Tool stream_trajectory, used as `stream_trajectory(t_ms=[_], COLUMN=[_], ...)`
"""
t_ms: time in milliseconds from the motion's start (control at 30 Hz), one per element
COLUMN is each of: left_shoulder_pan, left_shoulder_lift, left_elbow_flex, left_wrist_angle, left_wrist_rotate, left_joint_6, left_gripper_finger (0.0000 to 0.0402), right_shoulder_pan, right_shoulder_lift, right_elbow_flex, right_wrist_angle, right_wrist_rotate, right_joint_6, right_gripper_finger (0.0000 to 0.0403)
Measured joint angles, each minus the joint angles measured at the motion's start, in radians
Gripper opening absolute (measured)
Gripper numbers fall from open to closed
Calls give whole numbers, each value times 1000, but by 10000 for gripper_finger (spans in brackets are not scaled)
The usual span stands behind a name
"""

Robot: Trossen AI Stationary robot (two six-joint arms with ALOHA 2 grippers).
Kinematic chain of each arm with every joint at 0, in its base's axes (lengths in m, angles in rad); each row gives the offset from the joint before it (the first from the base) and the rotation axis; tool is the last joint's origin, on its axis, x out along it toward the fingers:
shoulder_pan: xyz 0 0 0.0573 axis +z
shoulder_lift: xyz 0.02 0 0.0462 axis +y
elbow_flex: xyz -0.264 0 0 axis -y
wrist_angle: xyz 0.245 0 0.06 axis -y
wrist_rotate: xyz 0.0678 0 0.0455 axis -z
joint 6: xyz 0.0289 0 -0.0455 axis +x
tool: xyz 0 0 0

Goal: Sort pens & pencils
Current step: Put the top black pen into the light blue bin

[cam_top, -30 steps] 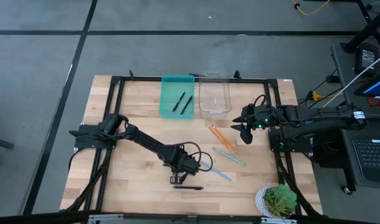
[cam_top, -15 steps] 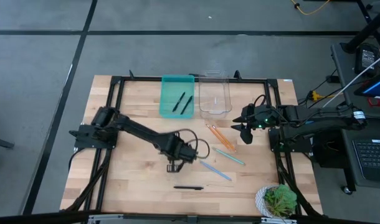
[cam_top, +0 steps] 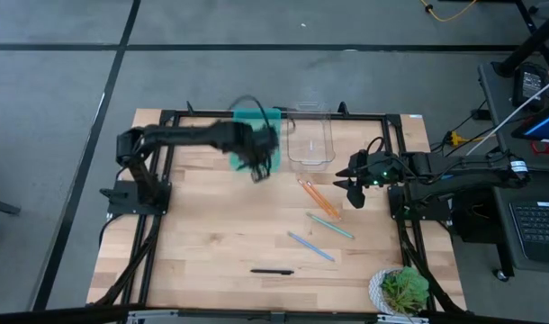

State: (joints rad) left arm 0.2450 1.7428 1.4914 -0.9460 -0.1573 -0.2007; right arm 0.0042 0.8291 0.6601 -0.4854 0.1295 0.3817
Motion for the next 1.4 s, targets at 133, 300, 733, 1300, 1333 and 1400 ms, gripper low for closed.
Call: stream_trajectory(t_ms=[133,300,733,1300,1333,1400], left_shoulder_pan=[112,218,288,280,282,285], left_shoulder_lift=[5,5,76,169,171,172], left_elbow_flex=[0,0,1,0,0,0], left_wrist_angle=[61,103,170,127,125,120], left_wrist_rotate=[57,116,133,173,175,175], left_joint_6=[-61,-181,-279,-368,-369,-369], left_gripper_finger=[17,17,17,18,18,18], right_shoulder_pan=[0,0,-1,-1,-1,-1], right_shoulder_lift=[0,0,0,0,0,0], right_elbow_flex=[0,0,0,0,0,0], right_wrist_angle=[3,2,4,2,2,2], right_wrist_rotate=[0,0,0,0,0,-1], right_joint_6=[0,-1,2,16,27,35], right_gripper_finger=[162,162,162,162,162,162])
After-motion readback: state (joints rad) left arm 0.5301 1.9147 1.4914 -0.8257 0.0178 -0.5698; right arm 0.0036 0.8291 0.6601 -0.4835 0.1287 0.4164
